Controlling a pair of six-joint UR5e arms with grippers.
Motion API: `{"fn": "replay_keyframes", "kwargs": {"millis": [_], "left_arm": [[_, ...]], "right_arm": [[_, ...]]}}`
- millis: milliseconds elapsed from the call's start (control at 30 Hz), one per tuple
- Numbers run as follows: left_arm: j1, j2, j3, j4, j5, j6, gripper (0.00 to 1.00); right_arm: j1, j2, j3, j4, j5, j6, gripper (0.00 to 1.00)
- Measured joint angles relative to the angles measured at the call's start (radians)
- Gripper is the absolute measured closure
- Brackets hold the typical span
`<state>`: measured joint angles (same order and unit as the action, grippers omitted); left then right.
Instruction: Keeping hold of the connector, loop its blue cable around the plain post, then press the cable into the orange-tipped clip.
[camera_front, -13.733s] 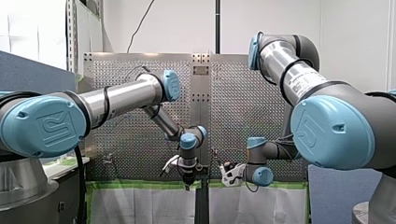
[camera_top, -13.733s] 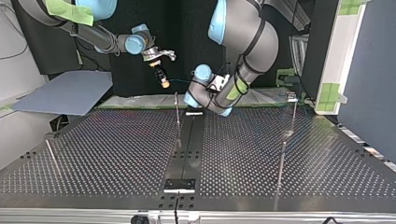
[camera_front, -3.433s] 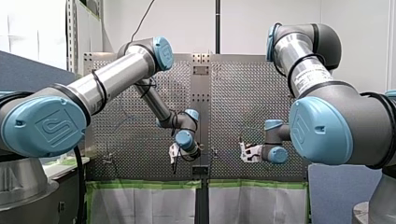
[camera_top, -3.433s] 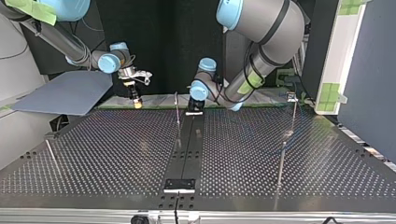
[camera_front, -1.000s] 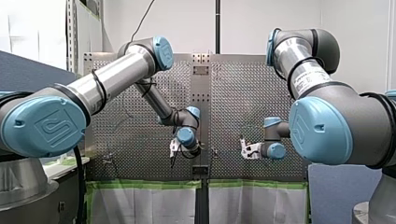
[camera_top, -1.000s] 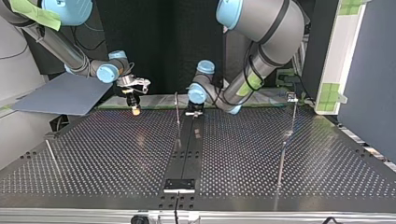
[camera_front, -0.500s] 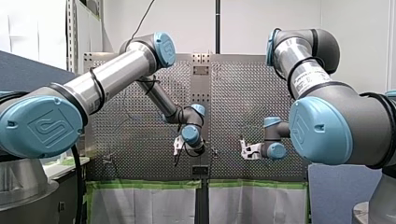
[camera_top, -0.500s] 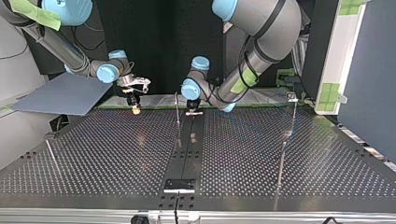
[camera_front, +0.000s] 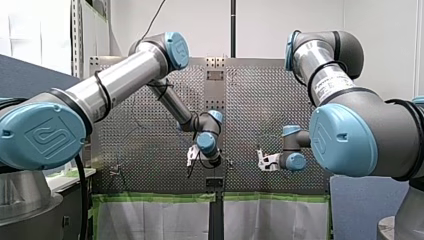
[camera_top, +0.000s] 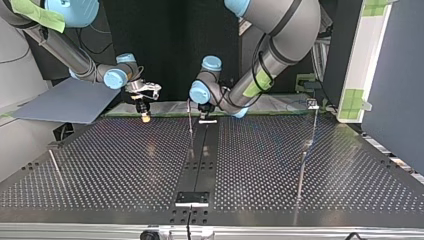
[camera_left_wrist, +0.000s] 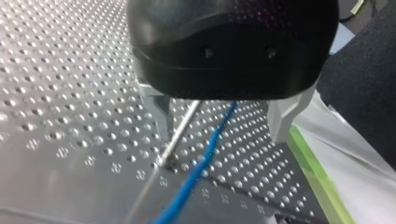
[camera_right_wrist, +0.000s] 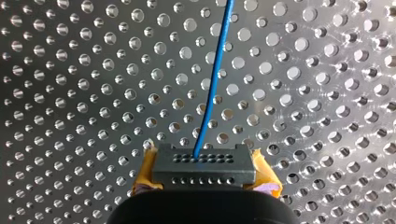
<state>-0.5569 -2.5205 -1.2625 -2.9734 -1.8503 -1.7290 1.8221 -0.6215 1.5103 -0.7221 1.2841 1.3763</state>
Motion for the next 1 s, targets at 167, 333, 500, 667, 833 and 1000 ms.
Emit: {"fn": "replay_keyframes", "kwargs": {"millis": [167, 333, 500, 667, 833, 1000], "left_arm": [[-0.004, 0.038, -0.038, 0.036, 0.021, -0.004, 0.00], [-0.012, 0.052, -0.070, 0.056, 0.030, 0.001, 0.00], [-0.019, 0.053, -0.091, 0.045, 0.031, 0.004, 0.00], [-0.021, 0.054, -0.099, 0.039, 0.025, 0.005, 0.00], [-0.026, 0.054, -0.105, 0.037, 0.023, 0.009, 0.00], [-0.038, 0.055, -0.107, 0.038, 0.032, 0.015, 0.00]], "right_arm": [[0.000, 0.000, 0.000, 0.001, 0.000, 0.000, 1.00], [0.000, 0.000, 0.000, 0.002, 0.000, 0.000, 1.00], [0.000, 0.000, 0.000, 0.003, 0.001, 0.000, 1.00], [0.000, 0.000, 0.000, 0.004, 0.001, 0.000, 1.00], [0.000, -0.001, 0.000, 0.004, 0.002, 0.000, 1.00], [0.000, 0.000, 0.000, 0.004, 0.002, 0.000, 1.00]]}}
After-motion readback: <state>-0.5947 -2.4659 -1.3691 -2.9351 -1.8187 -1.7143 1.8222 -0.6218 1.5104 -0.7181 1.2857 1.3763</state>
